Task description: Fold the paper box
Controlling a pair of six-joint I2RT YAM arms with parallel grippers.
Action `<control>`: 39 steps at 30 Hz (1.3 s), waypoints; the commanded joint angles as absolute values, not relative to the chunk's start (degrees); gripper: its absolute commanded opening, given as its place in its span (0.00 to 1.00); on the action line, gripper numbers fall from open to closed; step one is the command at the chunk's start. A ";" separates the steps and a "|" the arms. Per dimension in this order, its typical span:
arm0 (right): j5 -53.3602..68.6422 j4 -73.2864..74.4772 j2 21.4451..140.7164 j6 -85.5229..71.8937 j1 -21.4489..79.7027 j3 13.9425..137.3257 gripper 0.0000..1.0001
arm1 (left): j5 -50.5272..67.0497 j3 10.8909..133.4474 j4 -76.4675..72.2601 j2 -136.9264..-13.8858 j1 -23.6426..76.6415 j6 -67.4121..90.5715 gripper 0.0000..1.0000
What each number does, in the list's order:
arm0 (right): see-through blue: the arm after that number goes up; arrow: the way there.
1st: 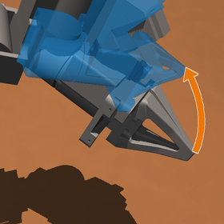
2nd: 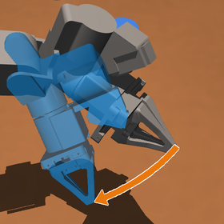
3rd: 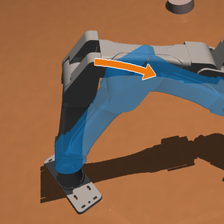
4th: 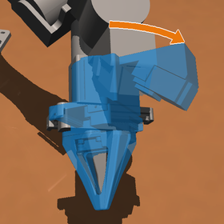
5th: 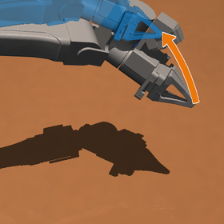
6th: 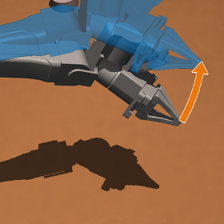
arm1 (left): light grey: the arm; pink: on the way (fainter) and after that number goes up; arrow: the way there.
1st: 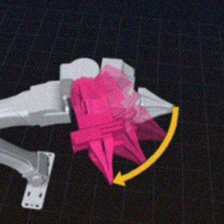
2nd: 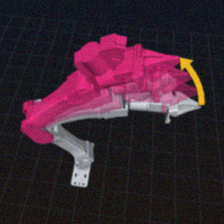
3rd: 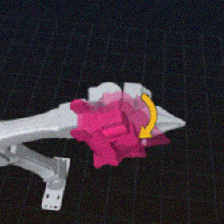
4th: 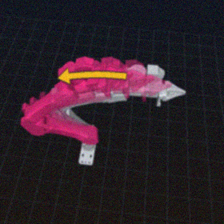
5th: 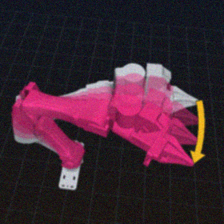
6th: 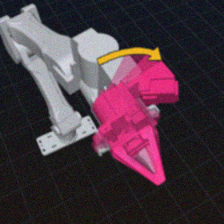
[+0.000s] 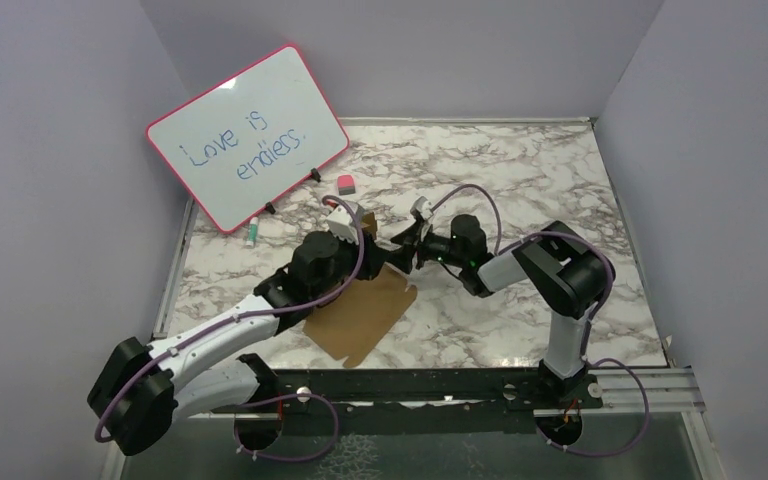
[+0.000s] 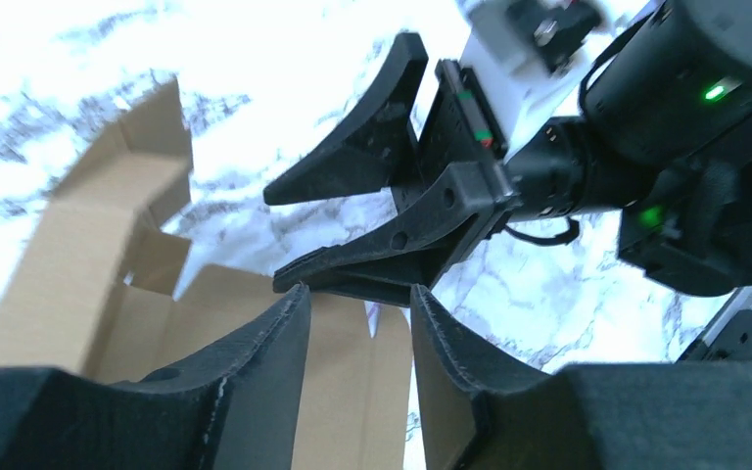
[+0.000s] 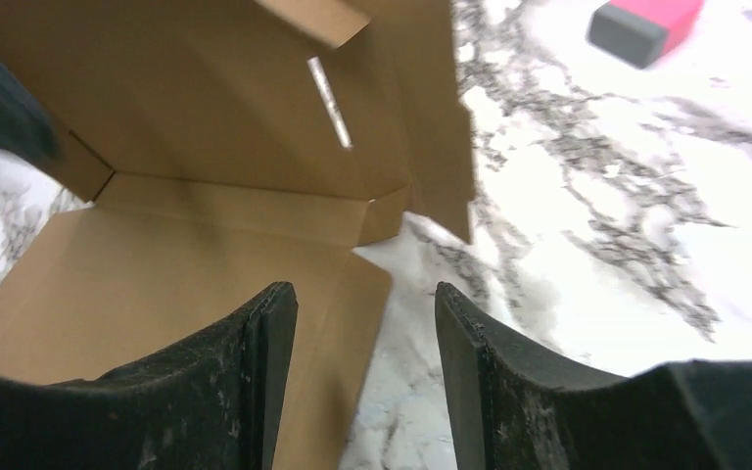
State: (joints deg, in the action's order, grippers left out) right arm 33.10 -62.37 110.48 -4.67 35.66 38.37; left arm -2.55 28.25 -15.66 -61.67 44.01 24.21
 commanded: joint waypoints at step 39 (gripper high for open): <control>49.83 -50.83 116.28 2.30 31.46 56.65 0.34 | 8.96 53.84 30.09 -70.27 25.54 8.09 0.40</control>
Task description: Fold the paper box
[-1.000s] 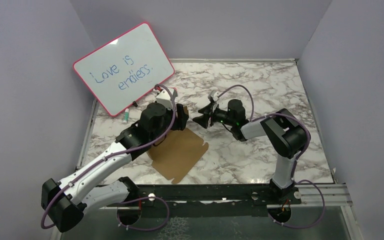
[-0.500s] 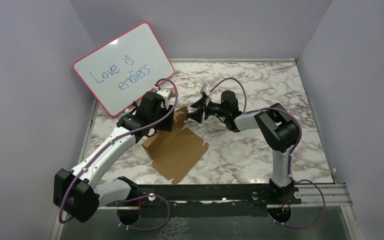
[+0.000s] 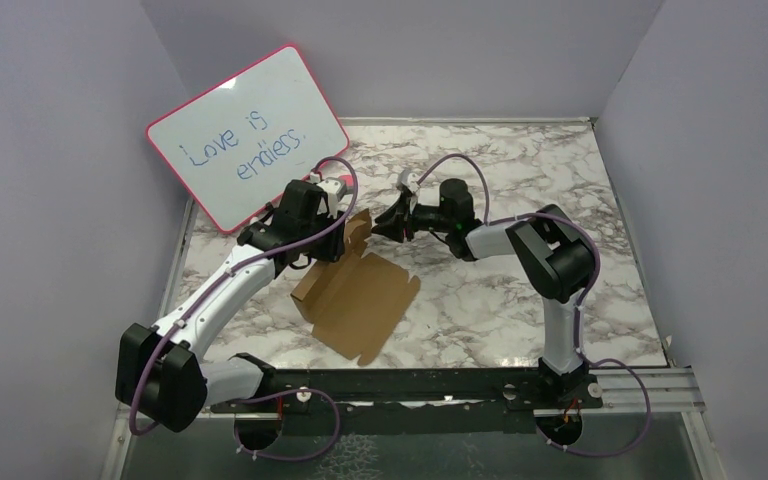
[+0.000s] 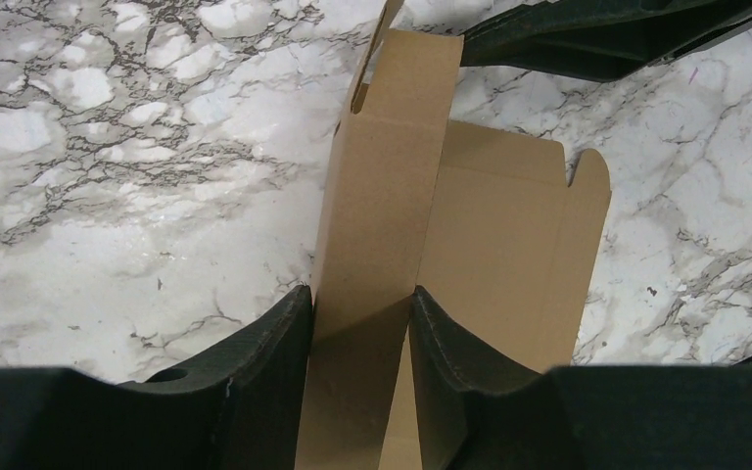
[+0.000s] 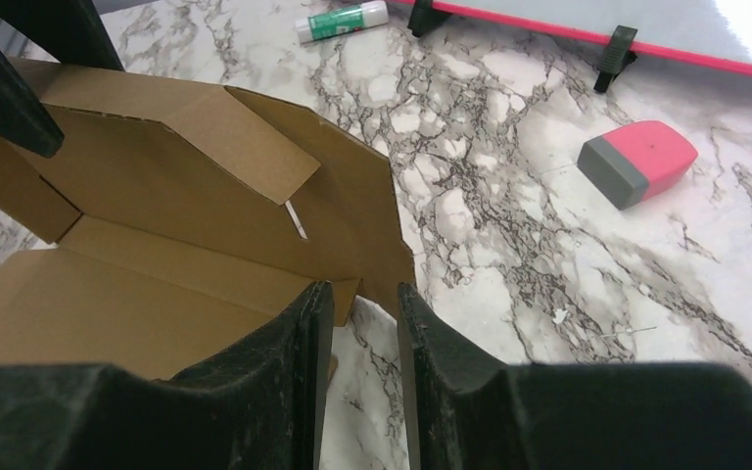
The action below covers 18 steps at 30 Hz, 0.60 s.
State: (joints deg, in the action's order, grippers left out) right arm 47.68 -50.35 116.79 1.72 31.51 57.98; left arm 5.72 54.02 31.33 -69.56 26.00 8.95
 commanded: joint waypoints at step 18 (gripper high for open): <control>46.81 -50.24 117.30 3.86 29.63 59.31 0.57 | 13.50 53.61 29.90 -70.79 25.40 3.22 0.40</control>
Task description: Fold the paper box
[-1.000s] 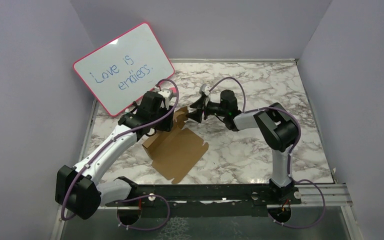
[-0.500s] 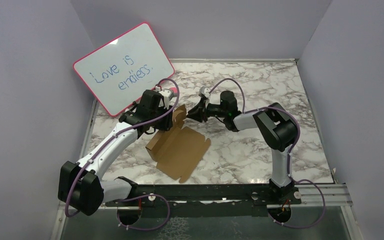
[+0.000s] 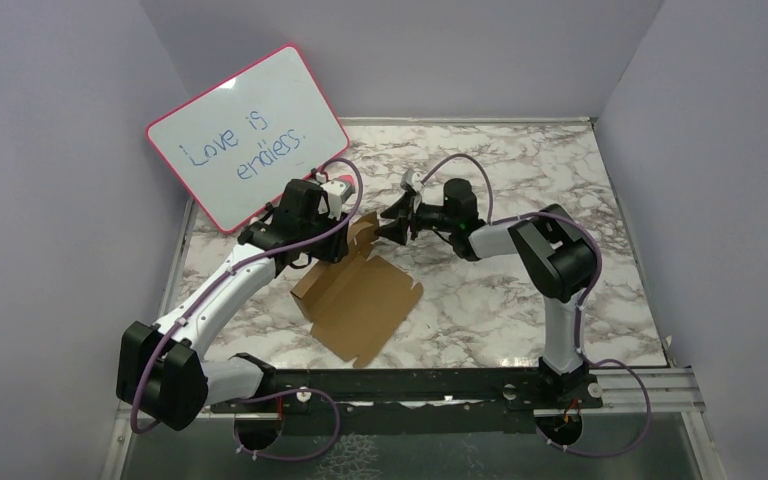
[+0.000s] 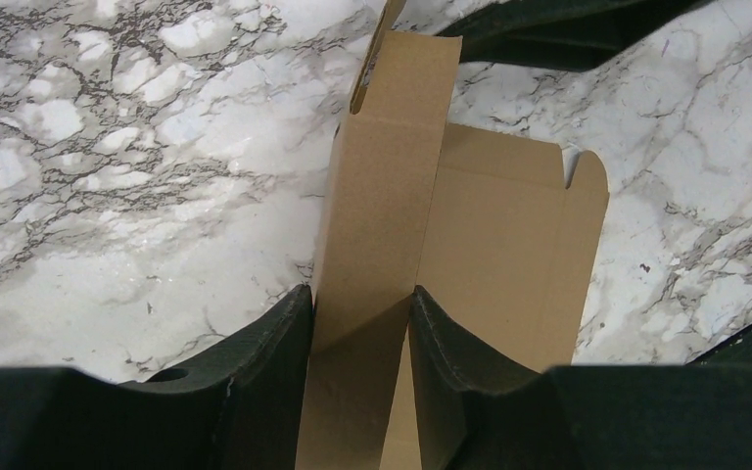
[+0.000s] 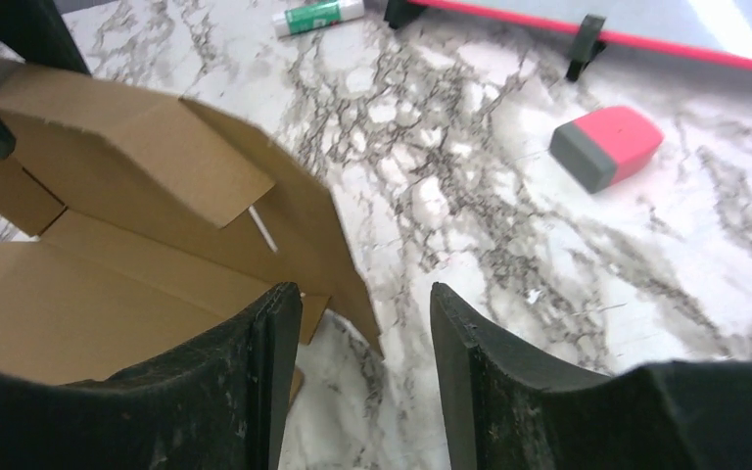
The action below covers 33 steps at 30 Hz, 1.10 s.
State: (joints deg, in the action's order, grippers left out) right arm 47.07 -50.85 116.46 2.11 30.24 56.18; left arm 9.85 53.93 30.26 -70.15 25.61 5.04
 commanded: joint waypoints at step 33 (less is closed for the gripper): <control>16.80 -37.86 102.00 5.16 39.88 49.42 0.01 | 10.01 56.29 28.73 -72.16 28.74 9.15 0.36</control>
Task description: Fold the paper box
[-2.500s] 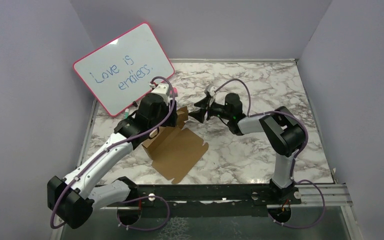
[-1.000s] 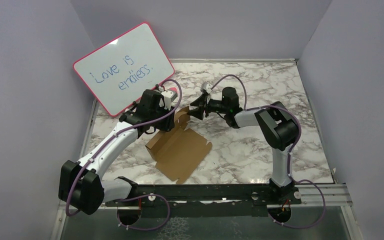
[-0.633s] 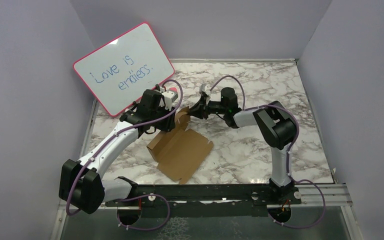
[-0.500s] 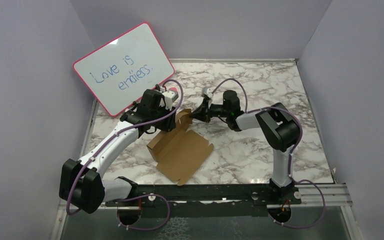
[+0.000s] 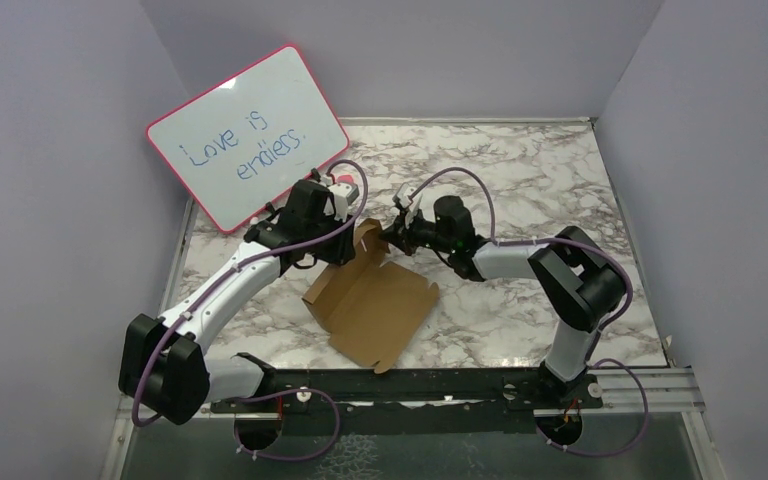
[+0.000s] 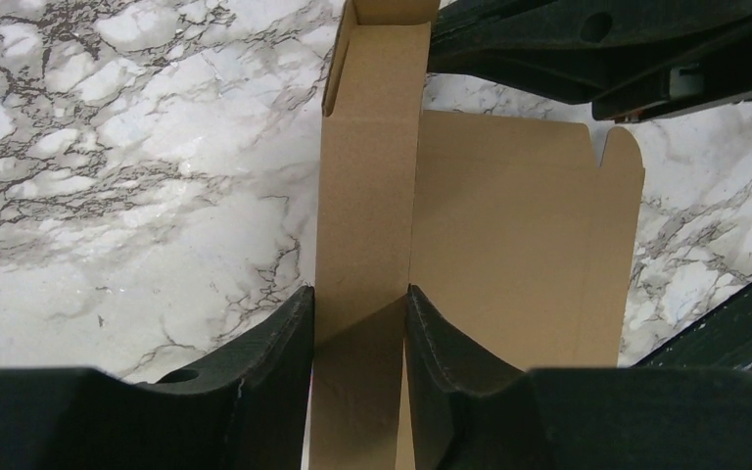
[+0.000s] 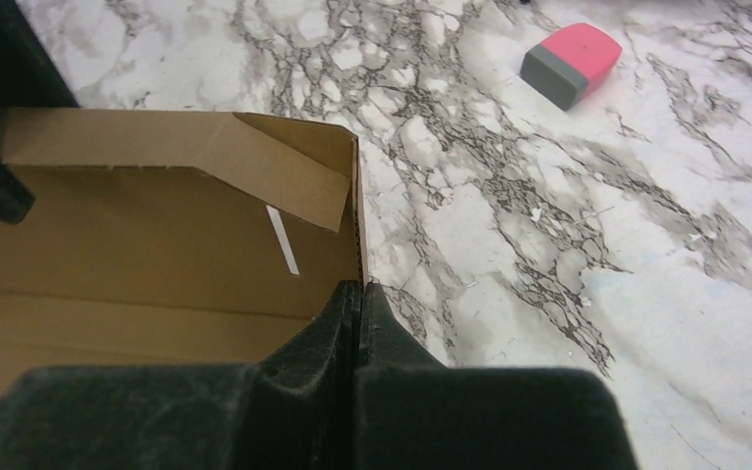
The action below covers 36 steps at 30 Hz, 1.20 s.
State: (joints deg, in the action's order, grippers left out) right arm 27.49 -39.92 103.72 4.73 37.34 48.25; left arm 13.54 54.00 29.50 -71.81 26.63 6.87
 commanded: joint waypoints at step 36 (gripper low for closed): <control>13.28 -66.05 96.87 -5.75 40.96 28.16 0.01 | -10.11 52.23 17.28 -70.71 40.06 11.61 0.37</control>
State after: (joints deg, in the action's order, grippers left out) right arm 12.53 -62.61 98.19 -5.10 40.56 28.80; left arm -7.07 53.28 20.23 -72.10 39.57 12.84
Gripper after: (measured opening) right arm 0.023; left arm 0.367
